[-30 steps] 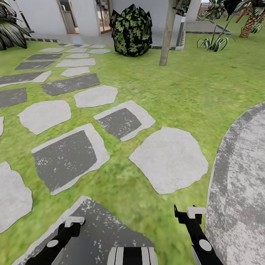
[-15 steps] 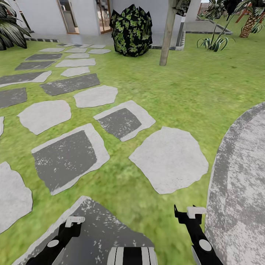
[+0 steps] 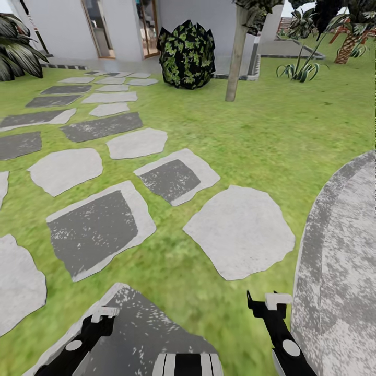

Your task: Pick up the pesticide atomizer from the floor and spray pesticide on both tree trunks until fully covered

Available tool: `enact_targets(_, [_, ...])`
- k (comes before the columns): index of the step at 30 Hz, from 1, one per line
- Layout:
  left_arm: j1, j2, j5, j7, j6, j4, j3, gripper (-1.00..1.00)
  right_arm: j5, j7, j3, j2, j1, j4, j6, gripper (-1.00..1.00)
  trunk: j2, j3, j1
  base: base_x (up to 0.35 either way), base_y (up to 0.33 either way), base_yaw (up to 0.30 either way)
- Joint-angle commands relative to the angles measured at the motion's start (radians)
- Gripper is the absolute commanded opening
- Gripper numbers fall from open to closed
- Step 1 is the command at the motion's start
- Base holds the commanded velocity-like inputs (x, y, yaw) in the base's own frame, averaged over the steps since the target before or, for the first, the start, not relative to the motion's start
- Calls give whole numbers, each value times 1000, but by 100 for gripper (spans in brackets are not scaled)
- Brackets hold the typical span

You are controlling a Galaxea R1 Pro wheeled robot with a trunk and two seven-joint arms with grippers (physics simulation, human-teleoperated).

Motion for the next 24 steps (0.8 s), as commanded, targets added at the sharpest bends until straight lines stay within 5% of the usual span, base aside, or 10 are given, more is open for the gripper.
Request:
enact_targets(1, [0,-1,-10,-6,-4,1,9,-100,11,-5,0,0,0,1,-2,100,0,3,-1,0,0,0])
enact_targets(14, [0,1,-9,-5,-2,2,12,-100,12,-5,3,3,0,4,-2,100,3,54,-6,0,0,0])
enact_targets(24, [15,1,0,1,6,18,21,-100,17,-2,2,-15,3,131,-21,100,5,108,-11,0,0,0])
